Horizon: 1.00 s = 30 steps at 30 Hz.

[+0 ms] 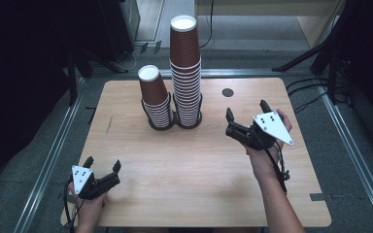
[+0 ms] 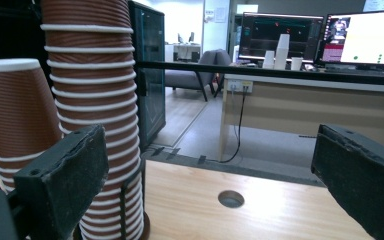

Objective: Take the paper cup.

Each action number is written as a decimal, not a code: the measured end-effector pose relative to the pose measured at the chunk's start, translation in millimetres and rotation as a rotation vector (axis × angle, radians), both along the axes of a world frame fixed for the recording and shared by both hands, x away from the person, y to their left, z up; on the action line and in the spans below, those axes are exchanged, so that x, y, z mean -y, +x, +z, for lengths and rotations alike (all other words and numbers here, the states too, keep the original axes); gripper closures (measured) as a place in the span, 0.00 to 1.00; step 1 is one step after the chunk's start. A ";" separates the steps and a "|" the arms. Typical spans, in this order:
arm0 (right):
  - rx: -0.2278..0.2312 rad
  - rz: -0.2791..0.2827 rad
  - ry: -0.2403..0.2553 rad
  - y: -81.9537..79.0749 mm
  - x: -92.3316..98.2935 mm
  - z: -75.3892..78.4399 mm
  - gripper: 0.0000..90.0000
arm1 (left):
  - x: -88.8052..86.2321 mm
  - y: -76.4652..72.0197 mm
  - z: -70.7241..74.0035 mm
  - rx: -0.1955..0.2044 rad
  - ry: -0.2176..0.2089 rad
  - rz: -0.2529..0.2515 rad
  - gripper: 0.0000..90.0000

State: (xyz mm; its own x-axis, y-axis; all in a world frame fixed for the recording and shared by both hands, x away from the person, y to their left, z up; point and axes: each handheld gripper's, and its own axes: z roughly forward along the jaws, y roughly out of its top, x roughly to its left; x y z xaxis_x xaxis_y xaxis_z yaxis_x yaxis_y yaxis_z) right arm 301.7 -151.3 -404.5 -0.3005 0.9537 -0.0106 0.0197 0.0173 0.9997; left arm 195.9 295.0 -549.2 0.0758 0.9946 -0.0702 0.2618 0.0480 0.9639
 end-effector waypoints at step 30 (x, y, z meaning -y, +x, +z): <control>0.043 0.101 -0.014 46.0 -72.0 76.2 0.00 | -1.0 0.7 0.3 0.001 -0.009 -0.009 0.03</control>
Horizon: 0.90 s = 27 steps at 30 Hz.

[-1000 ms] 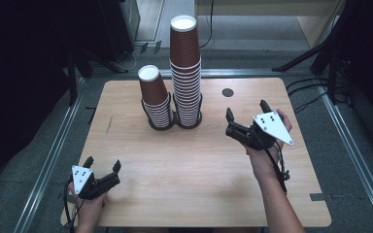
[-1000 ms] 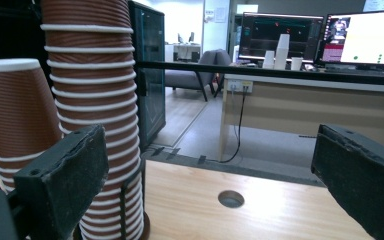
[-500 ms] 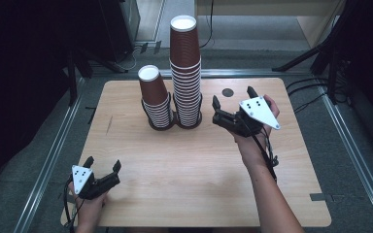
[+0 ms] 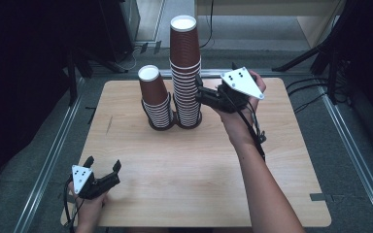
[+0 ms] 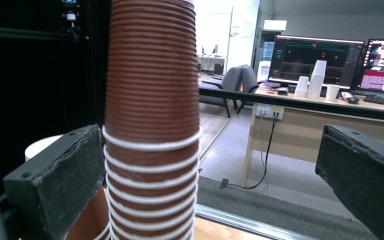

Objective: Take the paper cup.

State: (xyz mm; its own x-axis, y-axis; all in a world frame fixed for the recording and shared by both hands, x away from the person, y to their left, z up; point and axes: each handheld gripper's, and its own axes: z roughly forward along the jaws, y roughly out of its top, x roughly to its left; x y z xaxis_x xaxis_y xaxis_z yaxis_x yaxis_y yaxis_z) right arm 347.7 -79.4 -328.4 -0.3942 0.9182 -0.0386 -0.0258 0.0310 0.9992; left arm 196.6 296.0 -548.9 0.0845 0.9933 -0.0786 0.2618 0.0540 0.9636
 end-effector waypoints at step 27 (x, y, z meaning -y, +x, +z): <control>-0.079 0.032 0.018 52.8 -63.4 11.1 0.00 | 0.5 2.2 0.1 0.003 -0.002 -0.012 0.03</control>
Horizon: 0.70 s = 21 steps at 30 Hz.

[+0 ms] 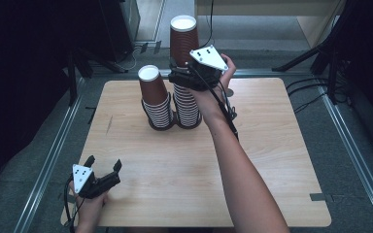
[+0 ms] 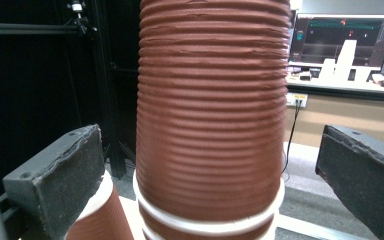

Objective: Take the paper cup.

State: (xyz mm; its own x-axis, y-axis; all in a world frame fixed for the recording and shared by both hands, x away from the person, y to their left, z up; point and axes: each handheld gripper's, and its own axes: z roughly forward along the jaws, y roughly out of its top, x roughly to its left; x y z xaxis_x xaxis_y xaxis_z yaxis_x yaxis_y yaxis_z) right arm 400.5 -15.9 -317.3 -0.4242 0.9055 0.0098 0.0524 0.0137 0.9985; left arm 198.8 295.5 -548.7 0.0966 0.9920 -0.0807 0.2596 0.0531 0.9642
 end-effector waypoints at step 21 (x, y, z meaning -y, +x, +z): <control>-0.056 -0.091 0.026 33.2 -21.2 -3.1 0.04 | 1.3 -0.3 0.0 0.006 0.000 -0.005 0.03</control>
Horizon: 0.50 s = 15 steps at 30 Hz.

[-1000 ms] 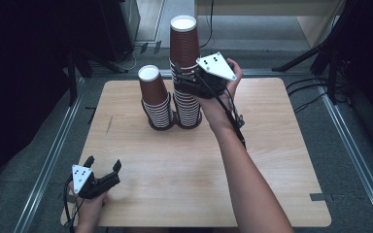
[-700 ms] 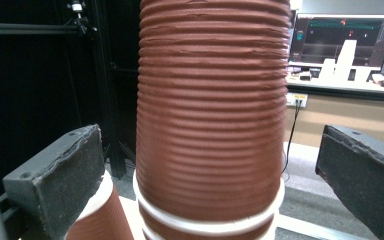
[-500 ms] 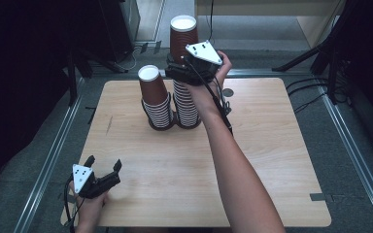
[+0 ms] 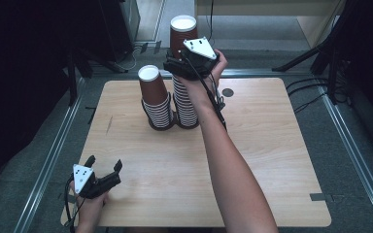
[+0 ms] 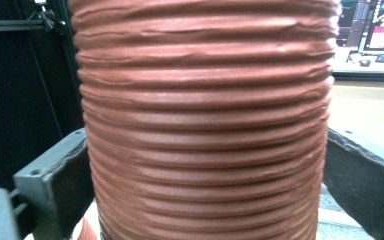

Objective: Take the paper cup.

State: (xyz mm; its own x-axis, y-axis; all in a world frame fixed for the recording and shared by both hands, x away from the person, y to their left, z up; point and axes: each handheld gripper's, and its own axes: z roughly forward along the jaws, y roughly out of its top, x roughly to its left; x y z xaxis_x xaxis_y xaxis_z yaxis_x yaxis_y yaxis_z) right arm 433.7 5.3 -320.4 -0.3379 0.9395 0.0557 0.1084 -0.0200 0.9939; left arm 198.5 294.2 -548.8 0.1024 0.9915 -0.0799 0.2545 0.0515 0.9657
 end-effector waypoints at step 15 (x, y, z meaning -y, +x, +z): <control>0.032 -0.006 -0.030 -5.1 -3.5 6.1 0.13 | -1.8 0.1 0.3 -0.001 -0.015 0.001 0.03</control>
State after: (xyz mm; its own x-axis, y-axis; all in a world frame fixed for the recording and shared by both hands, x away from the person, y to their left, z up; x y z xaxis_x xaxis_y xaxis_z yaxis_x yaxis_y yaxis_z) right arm 428.6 8.7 -314.3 -0.3339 0.9425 0.0168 0.0761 0.0091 0.9971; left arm 198.6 296.0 -548.5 0.1009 0.9904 -0.0945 0.2557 0.0659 0.9645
